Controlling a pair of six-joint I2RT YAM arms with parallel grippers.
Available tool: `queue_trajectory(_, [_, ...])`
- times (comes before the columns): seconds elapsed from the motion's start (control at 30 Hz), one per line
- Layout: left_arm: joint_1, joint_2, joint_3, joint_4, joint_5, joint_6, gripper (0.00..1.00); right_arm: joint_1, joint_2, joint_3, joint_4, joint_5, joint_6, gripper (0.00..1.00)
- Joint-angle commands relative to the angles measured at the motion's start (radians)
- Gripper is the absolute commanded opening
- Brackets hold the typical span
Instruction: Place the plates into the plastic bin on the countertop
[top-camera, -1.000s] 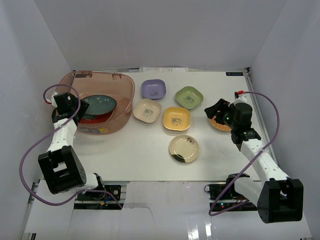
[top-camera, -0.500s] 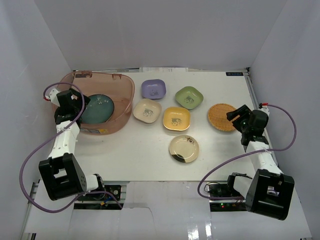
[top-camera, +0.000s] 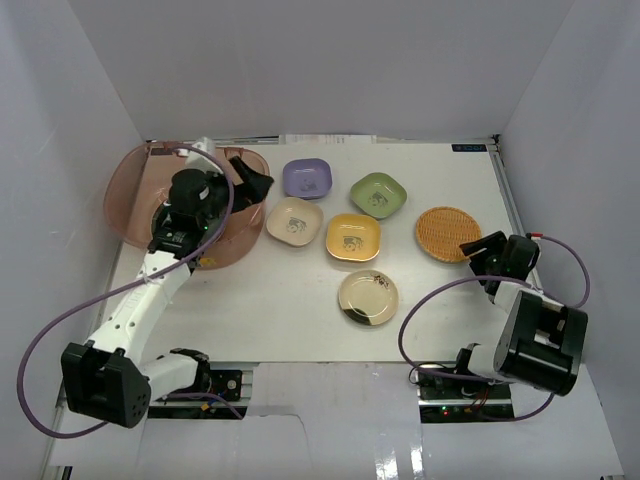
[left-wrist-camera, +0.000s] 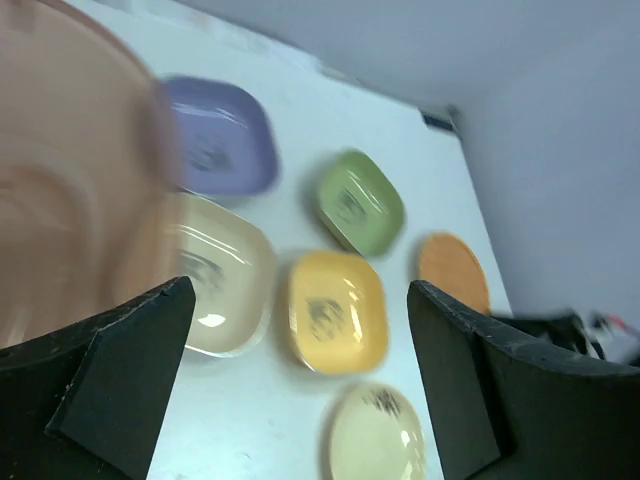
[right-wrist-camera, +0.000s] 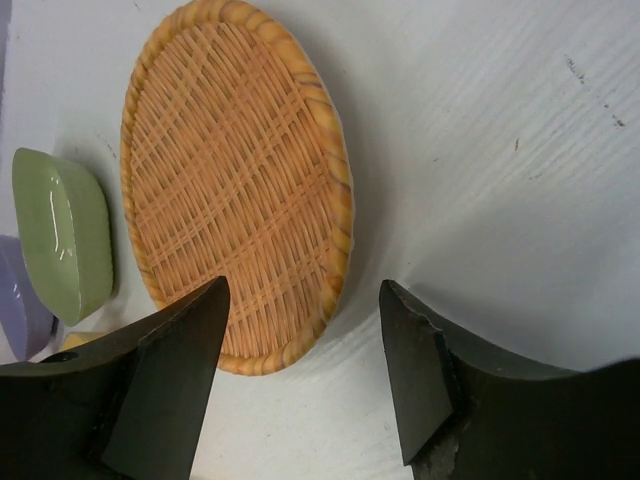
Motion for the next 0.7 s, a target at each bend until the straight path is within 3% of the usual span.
queue_trajectory(0.0, [-0.162, -0.004, -0.009, 0.000, 0.205, 0.050, 0.98, -0.008, 0.108, 0.006, 0.159, -0.079, 0.092, 0.66])
queue_trajectory(0.1, [-0.272, 0.026, -0.059, -0.009, 0.279, 0.047, 0.98, -0.009, 0.193, 0.014, 0.228, -0.096, 0.139, 0.61])
queue_trajectory(0.2, [-0.436, 0.079, -0.133, -0.008, 0.258, 0.017, 0.98, -0.009, 0.251, 0.002, 0.300, -0.102, 0.193, 0.44])
queue_trajectory(0.23, [-0.464, 0.105, -0.162, -0.003, 0.253, 0.014, 0.98, -0.009, 0.257, -0.008, 0.318, -0.099, 0.208, 0.34])
queue_trajectory(0.27, [-0.486, 0.115, -0.174, -0.003, 0.226, 0.010, 0.98, -0.011, 0.259, -0.018, 0.338, -0.094, 0.221, 0.16])
queue_trajectory(0.3, [-0.525, 0.122, -0.194, -0.001, 0.206, 0.003, 0.98, -0.011, 0.241, -0.046, 0.372, -0.080, 0.236, 0.08])
queue_trajectory(0.5, [-0.573, 0.021, -0.205, 0.026, 0.146, 0.030, 0.95, -0.005, -0.023, -0.078, 0.375, -0.057, 0.238, 0.08])
queue_trajectory(0.67, [-0.575, -0.140, -0.165, 0.025, 0.129, 0.107, 0.94, 0.099, -0.247, 0.087, 0.235, -0.036, 0.161, 0.08])
